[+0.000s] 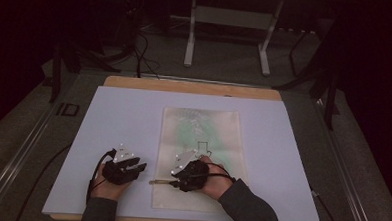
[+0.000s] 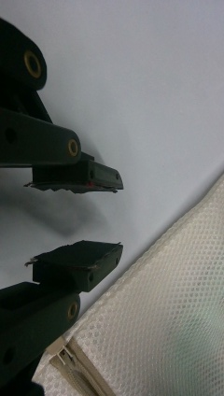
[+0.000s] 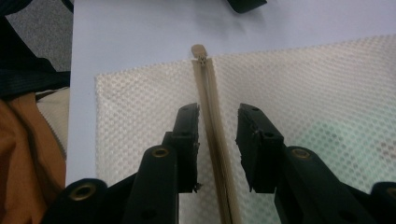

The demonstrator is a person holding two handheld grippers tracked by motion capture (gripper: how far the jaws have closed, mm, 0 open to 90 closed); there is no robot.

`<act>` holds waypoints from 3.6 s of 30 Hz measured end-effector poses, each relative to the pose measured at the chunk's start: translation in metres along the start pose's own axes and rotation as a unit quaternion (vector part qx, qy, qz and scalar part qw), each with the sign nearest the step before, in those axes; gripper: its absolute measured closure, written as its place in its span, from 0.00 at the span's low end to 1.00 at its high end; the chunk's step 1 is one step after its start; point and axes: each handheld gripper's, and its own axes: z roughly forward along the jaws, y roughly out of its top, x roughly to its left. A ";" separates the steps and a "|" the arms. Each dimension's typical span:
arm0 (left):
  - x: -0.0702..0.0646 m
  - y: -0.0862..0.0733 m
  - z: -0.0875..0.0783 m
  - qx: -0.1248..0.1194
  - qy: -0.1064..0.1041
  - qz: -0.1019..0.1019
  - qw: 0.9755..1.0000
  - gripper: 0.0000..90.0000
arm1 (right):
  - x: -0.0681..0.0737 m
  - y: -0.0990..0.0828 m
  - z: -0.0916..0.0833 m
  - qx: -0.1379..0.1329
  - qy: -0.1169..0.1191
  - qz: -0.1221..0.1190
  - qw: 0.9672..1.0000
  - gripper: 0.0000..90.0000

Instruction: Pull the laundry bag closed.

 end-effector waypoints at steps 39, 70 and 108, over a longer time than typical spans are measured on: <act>0.001 0.000 -0.001 -0.004 0.000 -0.002 1.000 0.69 | 0.004 0.039 0.047 -0.001 0.022 -0.007 1.000 0.87; 0.002 0.000 -0.002 -0.008 0.003 -0.004 1.000 0.69 | 0.004 0.047 0.069 0.020 0.015 -0.009 1.000 0.90; 0.000 0.000 -0.002 -0.005 -0.002 -0.001 1.000 0.69 | 0.000 0.020 0.037 -0.006 0.023 0.009 1.000 0.90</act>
